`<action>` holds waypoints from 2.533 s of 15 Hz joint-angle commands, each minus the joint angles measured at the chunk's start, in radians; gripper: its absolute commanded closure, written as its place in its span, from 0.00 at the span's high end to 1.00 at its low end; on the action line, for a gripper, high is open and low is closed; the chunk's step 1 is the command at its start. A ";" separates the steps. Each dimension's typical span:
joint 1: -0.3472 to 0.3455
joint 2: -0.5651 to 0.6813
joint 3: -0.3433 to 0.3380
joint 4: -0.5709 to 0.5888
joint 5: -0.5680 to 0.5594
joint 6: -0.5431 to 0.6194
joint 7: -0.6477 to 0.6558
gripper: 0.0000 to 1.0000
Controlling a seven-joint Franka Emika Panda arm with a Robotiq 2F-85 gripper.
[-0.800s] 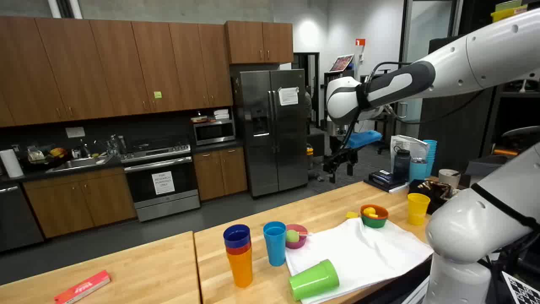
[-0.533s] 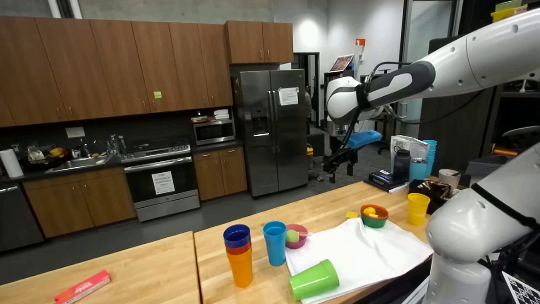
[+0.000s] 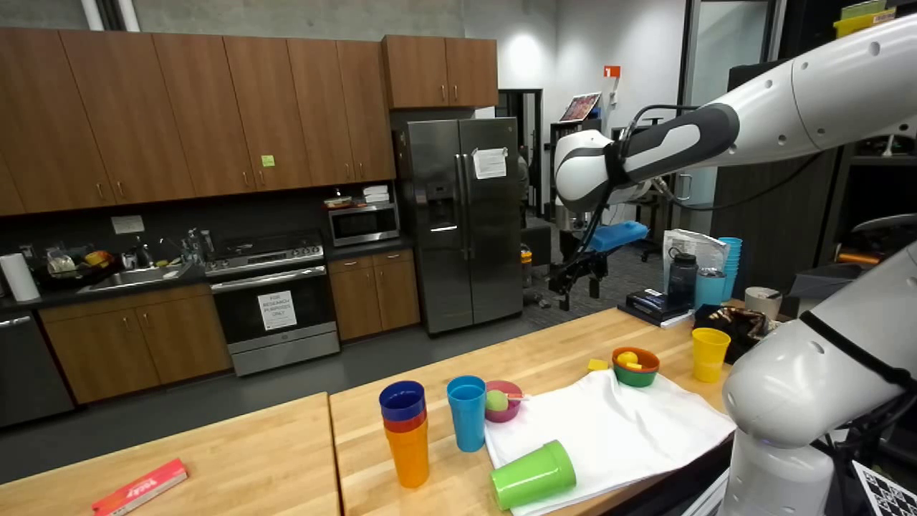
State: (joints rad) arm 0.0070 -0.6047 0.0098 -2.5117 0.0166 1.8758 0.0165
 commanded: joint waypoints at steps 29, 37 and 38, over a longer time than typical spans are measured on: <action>0.015 0.032 0.064 -0.092 0.218 0.265 0.235 1.00; 0.019 0.008 0.062 -0.160 0.353 0.484 0.282 1.00; 0.018 0.006 0.065 -0.165 0.355 0.498 0.290 1.00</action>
State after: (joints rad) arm 0.0143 -0.5636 0.0818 -2.6456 0.3468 2.3305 0.2778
